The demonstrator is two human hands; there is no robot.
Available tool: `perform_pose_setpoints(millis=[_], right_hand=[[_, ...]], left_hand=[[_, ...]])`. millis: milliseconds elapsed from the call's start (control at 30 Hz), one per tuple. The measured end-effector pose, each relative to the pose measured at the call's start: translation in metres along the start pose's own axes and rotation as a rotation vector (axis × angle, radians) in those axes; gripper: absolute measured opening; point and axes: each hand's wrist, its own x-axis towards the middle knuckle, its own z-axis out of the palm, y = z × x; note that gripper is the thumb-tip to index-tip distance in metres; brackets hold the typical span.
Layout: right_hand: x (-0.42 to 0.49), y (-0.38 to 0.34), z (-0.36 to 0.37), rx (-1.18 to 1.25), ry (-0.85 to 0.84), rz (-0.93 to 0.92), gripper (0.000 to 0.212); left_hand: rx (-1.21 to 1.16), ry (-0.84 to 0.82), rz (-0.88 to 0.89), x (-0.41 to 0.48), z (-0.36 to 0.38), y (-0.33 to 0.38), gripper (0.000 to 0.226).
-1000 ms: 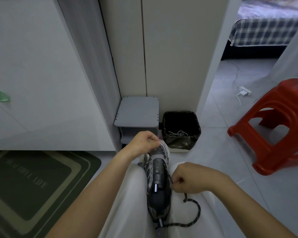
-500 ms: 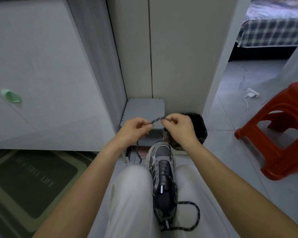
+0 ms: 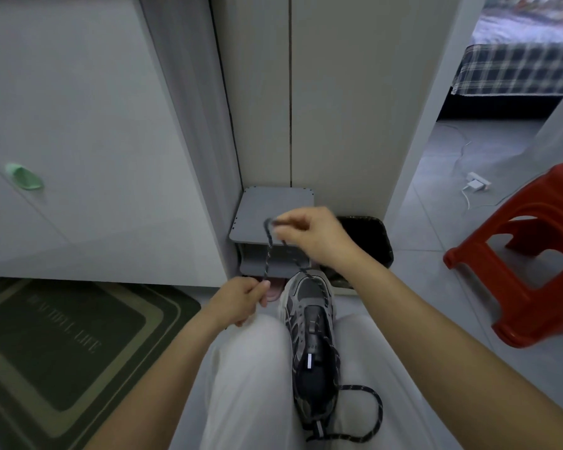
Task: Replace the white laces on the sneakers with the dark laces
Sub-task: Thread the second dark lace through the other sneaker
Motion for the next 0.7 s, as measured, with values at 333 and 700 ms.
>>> perform_pose_setpoints(millis=[333,700], right_hand=[[-0.049,0.047,0.012,-0.367,-0.084,0.035,0.032],[-0.069,0.063,0.026,-0.521,-0.089,-0.066,0.017]], left_hand=[[-1.578,0.016,-0.228,-0.015,0.033,0.030,0.018],[-1.232,0.052,-0.056,-0.019,0.055,0.026,0.019]])
